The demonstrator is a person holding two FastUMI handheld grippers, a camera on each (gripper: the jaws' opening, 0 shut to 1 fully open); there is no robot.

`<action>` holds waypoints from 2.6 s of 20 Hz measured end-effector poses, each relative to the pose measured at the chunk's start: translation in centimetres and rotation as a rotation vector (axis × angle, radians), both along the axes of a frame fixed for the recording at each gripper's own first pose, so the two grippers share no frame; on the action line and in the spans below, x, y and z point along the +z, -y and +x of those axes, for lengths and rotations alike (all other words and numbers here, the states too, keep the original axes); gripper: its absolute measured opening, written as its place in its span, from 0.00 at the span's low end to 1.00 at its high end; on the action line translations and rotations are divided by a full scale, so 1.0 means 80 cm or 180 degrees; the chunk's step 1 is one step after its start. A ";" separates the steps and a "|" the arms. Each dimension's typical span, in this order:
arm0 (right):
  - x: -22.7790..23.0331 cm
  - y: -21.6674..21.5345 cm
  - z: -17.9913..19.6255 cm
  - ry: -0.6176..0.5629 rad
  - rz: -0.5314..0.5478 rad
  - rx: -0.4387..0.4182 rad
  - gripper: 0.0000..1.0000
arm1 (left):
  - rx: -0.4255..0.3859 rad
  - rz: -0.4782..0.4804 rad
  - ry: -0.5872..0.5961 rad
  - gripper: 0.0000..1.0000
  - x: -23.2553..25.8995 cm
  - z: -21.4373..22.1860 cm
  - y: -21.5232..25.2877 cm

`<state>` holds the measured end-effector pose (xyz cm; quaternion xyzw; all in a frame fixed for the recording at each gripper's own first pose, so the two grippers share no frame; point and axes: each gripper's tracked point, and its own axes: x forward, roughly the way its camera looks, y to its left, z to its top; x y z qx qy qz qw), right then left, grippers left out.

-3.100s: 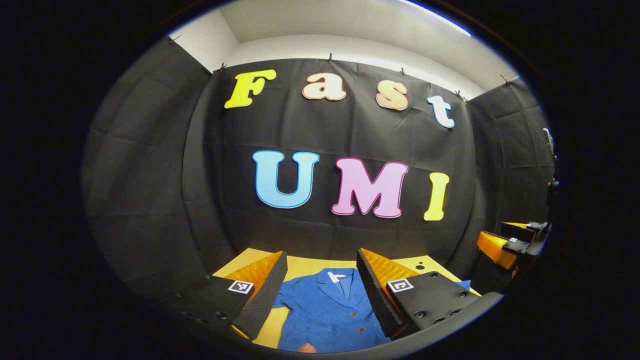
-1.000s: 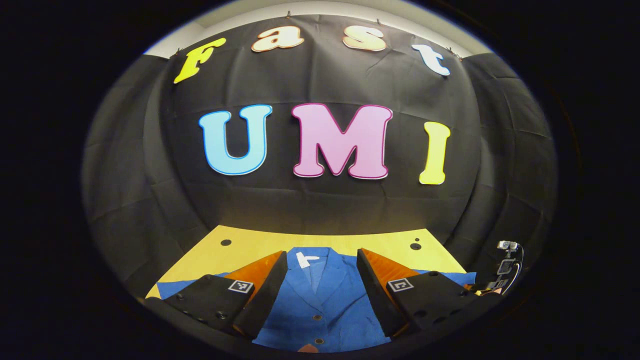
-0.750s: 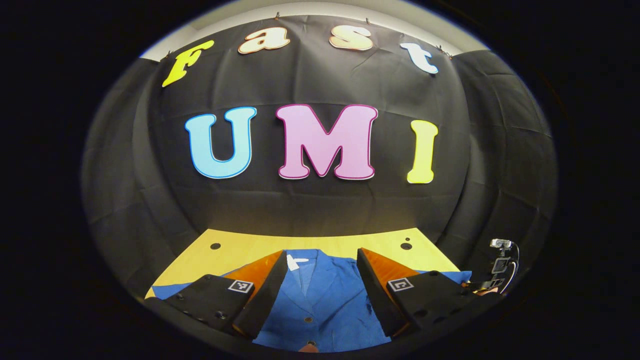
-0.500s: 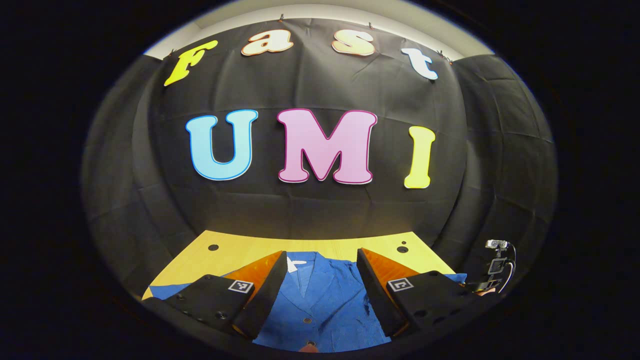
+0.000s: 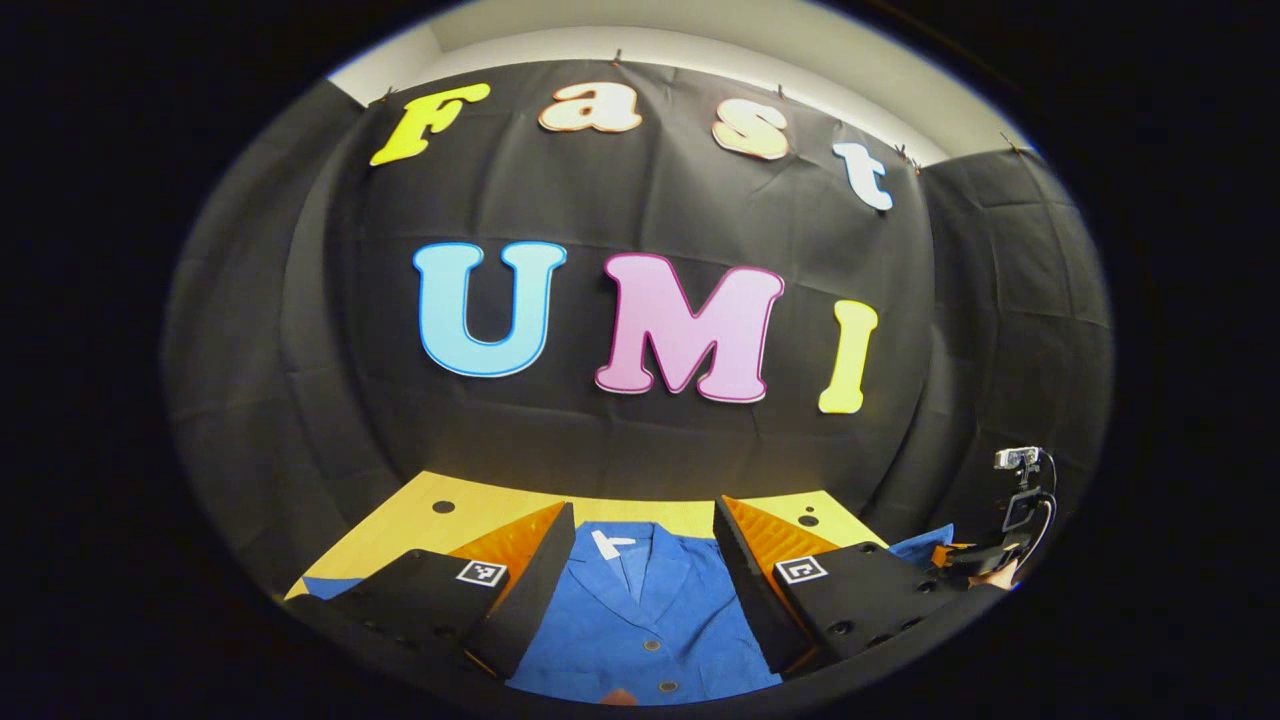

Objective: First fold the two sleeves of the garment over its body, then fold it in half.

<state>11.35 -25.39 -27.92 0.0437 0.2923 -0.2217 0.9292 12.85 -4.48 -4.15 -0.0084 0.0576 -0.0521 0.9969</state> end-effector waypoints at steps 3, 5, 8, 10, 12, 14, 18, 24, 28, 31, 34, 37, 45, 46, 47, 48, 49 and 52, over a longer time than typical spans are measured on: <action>0.085 -0.075 0.066 0.0339 -0.0097 0.0292 0.01 | 0.0096 -0.0052 0.0014 0.80 0.004 -0.014 -0.065; 0.130 -0.132 0.114 0.0567 -0.0121 0.0528 0.00 | 0.0209 -0.0120 0.0007 0.80 0.000 -0.022 -0.111; 0.171 -0.231 0.187 0.0703 -0.0124 0.0891 0.00 | 0.0459 -0.0151 -0.0042 0.79 -0.017 -0.032 -0.179; 0.159 -0.323 0.209 0.0677 0.0012 0.1181 0.00 | 0.0687 -0.0092 -0.0144 0.80 -0.040 -0.040 -0.221; 0.129 -0.398 0.225 0.0551 0.0196 0.1450 0.00 | 0.0902 -0.0096 -0.0272 0.80 -0.061 -0.055 -0.258; 0.088 -0.466 0.235 0.0369 0.0316 0.1716 0.01 | 0.1084 -0.0135 -0.0375 0.80 -0.078 -0.073 -0.288; -0.015 -0.592 0.233 0.0047 0.0635 0.2120 0.00 | 0.1484 -0.0151 -0.0593 0.80 -0.140 -0.109 -0.354; -0.104 -0.708 0.197 -0.0194 0.1193 0.2473 0.00 | 0.2072 -0.0580 -0.1520 0.82 -0.259 -0.172 -0.434; -0.123 -0.722 0.181 -0.0453 0.1594 0.2512 0.13 | 0.2179 -0.0511 -0.1569 0.83 -0.268 -0.167 -0.458; -0.103 -0.732 0.171 -0.0437 0.1675 0.2604 0.94 | 0.2144 -0.0449 -0.1625 0.83 -0.290 -0.152 -0.475; -0.057 -0.710 0.152 -0.0270 0.1449 0.2787 0.96 | 0.2106 -0.0498 -0.1772 0.83 -0.315 -0.135 -0.488; 0.008 -0.678 0.123 -0.0049 0.1273 0.3000 0.96 | 0.2075 -0.0523 -0.1929 0.83 -0.338 -0.113 -0.497; 0.090 -0.559 0.044 0.0097 0.1227 0.2721 0.96 | 0.2371 -0.0632 -0.2476 0.82 -0.427 -0.091 -0.544; 0.092 -0.546 0.038 0.0087 0.1193 0.2662 0.96 | 0.2412 -0.0698 -0.2590 0.82 -0.437 -0.100 -0.548; 0.093 -0.535 0.034 0.0072 0.1172 0.2593 0.96 | 0.2458 -0.0612 -0.2564 0.82 -0.439 -0.105 -0.559; 0.093 -0.526 0.029 0.0043 0.1172 0.2533 0.96 | 0.2397 -0.0502 -0.2530 0.82 -0.438 -0.095 -0.565; 0.095 -0.520 0.025 0.0025 0.1196 0.2478 0.96 | 0.2348 -0.0538 -0.2698 0.82 -0.437 -0.100 -0.559; 0.102 -0.508 0.019 0.0020 0.1267 0.2347 0.96 | 0.2290 -0.0589 -0.2743 0.78 -0.432 -0.092 -0.561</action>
